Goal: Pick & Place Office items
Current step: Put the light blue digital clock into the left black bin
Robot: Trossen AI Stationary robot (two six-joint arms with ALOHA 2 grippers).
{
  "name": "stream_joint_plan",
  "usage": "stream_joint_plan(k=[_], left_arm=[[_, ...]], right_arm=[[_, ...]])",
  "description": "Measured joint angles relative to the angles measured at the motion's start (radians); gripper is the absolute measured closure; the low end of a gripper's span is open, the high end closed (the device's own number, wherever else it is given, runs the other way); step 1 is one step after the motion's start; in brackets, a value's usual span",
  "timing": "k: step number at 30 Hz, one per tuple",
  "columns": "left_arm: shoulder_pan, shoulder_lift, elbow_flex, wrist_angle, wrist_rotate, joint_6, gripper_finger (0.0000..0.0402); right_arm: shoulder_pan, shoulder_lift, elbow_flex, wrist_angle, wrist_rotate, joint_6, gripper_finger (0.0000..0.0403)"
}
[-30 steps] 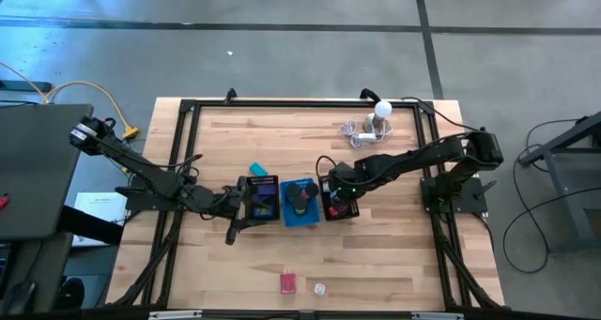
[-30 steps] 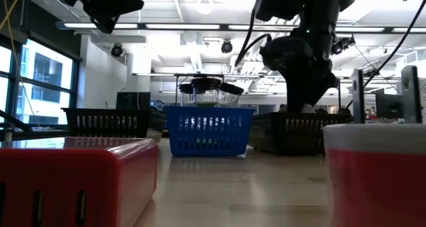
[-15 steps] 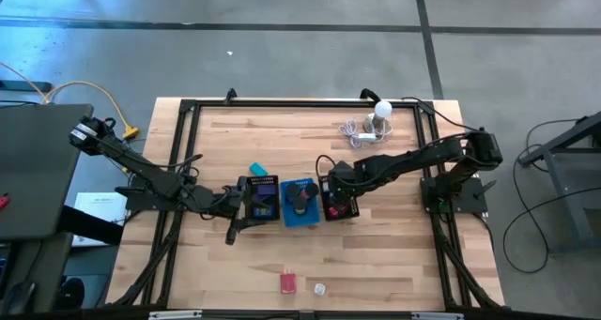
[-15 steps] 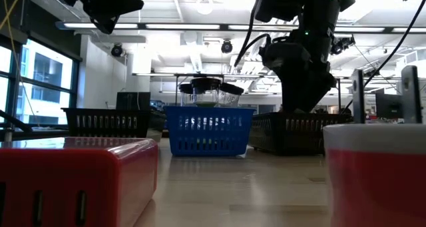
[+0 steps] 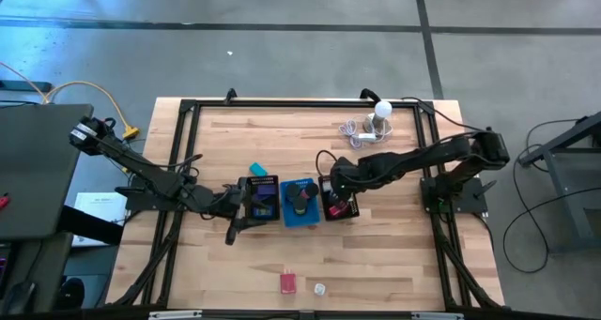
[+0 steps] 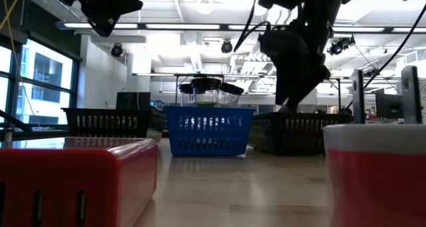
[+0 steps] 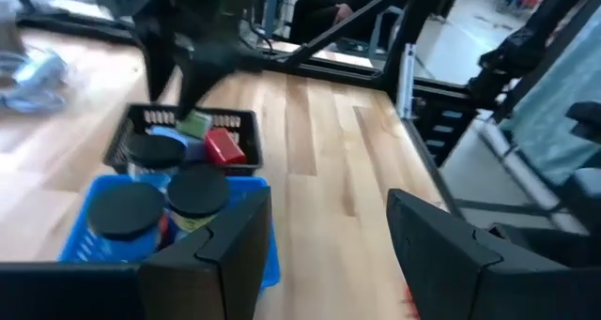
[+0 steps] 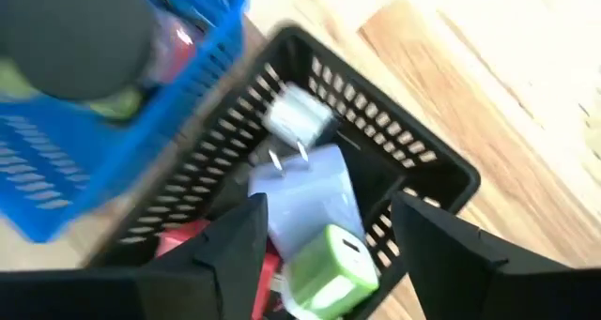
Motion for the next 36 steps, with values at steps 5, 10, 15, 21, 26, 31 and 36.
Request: stream_joint_plan(k=[5,10,15,21,26,31,36], left_arm=[[0.022,-0.002,0.000,-0.001,0.013,0.013,0.0195],[0.078,-0.013,0.022,-0.009,0.013,0.108,0.0195],[0.155,-0.040,0.057,-0.149,0.013,0.205,0.0195],[0.218,-0.034,0.060,-0.166,0.010,0.220,0.0195],[0.251,-0.034,0.060,-0.167,0.011,0.231,0.0195],[0.253,-0.034,0.060,-0.205,0.012,0.268,0.0182],[0.268,-0.034,0.060,-0.259,-0.009,0.260,0.0124]], right_arm=[[0.007,-0.062,0.000,0.000,0.003,-0.004,0.0203],[0.032,-0.137,0.000,0.020,0.003,-0.006,0.0218],[0.096,-0.204,0.000,0.097,0.025,-0.039,0.0229],[0.193,-0.231,0.001,0.202,0.109,-0.105,0.0238],[0.234,-0.229,0.001,0.232,0.141,-0.144,0.0239],[0.238,-0.229,0.000,0.231,0.142,-0.162,0.0239],[0.238,-0.229,0.000,0.231,0.142,-0.177,0.0239]])
